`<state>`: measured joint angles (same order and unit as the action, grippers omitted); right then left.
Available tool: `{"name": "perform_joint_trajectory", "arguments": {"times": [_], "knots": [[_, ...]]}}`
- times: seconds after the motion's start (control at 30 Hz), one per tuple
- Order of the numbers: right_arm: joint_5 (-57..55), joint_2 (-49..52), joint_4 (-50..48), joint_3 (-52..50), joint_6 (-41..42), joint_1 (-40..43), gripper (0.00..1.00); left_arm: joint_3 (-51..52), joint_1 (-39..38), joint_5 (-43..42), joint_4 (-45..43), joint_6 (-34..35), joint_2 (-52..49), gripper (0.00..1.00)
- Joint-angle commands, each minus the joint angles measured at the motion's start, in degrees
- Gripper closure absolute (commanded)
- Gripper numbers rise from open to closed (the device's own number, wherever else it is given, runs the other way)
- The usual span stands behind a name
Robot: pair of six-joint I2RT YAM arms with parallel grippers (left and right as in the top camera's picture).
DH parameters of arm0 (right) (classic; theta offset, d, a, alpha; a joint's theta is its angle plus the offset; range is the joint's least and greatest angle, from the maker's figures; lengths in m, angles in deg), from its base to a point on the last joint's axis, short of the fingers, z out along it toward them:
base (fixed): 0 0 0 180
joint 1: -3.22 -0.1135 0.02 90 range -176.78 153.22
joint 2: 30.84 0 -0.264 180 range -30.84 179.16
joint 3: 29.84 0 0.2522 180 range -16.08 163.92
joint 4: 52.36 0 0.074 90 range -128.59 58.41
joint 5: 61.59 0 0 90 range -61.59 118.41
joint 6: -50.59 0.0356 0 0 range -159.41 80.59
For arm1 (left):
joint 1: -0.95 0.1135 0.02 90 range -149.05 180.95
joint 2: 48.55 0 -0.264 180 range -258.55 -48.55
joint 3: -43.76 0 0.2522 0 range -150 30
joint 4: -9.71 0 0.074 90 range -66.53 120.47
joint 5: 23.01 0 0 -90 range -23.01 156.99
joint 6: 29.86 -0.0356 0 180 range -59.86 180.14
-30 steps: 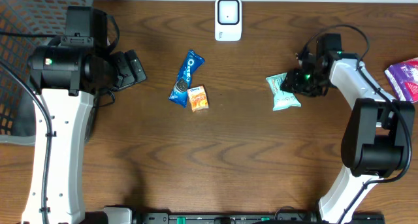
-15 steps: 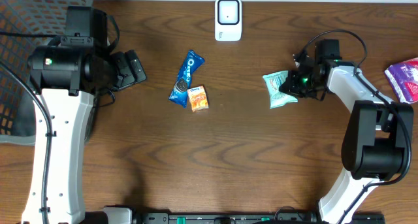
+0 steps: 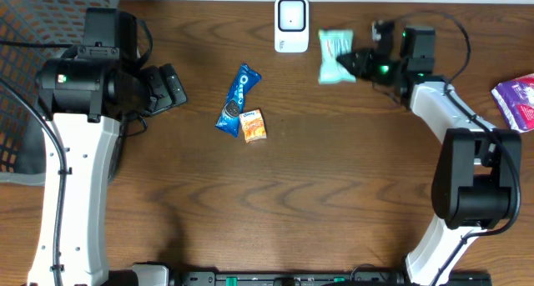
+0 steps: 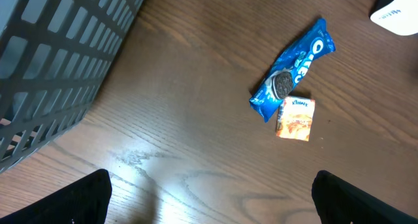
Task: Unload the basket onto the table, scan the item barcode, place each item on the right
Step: 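Carry the wipes pack to the white scanner and hold it, then carry the wipes pack to the far right and release it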
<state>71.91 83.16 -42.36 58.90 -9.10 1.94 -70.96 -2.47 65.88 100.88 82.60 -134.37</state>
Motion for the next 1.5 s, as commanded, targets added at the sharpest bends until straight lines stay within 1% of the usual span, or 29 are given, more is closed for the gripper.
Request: {"name": "perform_joint_trajectory", "arguments": {"times": [0.0, 0.13, 0.23, 0.3, 0.37, 0.47, 0.57, 0.67, 0.73, 0.87, 1.2, 1.33, 1.47], "knots": [[-3.61, 0.44, -6.1, 1.16, 10.88, -3.32, 0.99, -0.13, 0.24, 0.92, 0.15, -0.35, -0.28, 0.02], [-16.09, 0.46, -11.69, 1.16, 15.23, -7.56, 0.99, -0.15, 0.24, 0.92, 0.15, -0.35, -0.28, 0.02], [-22.25, 1.03, -16.41, 1.16, 17.68, -10.95, 0.99, -0.15, 0.24, 0.92, 0.15, -0.35, -0.28, 0.02], [-24.09, 2.05, -20.09, 1.7, 19.69, -12.5, 0.99, -0.15, 0.24, 0.92, 0.15, -0.35, -0.28, 0.02], [-24.81, 4.11, -21.16, 4.63, 20.35, -13.49, 0.99, -0.15, 0.24, 0.92, 0.15, -0.35, -0.28, 0.02], [-23.93, 8.61, -17.2, 12.33, 20.31, -13.84, 0.99, -0.15, 0.24, 0.92, 0.15, -0.35, -0.28, 0.02], [-21.9, 14.95, -10.14, 23.12, 19.58, -13.81, 0.99, -0.15, 0.24, 0.92, 0.15, -0.35, -0.28, 0.02], [-22.29, 19.82, -2.89, 32.24, 15.32, -13.64, 0.99, -0.15, 0.24, 0.92, 0.15, -0.35, -0.28, 0.02], [-23.43, 21.42, 0.72, 35.76, 13.46, -13.46, 0.99, -0.15, 0.24, 0.92, 0.15, -0.35, -0.28, 0.02], [-23.69, 21.88, 1.86, 36.94, 13.25, -13.0, 0.99, -0.15, 0.24, 0.92, 0.15, -0.37, -0.28, 0.02], [-23.34, 21.86, 3.39, 37.05, 9.22, -11.67, 0.99, -0.15, 0.24, 0.92, 0.15, -0.35, -0.28, 0.02], [-20.48, 21.66, 4.11, 37.05, 9.27, -8.55, 0.99, -0.13, 0.24, 0.92, 0.15, -0.35, -0.28, 0.02], [-15.67, 20.96, 6.45, 37.11, 9.25, -3.02, 0.99, -0.15, 0.24, 0.92, 0.15, -0.35, -0.28, 0.02]]}}
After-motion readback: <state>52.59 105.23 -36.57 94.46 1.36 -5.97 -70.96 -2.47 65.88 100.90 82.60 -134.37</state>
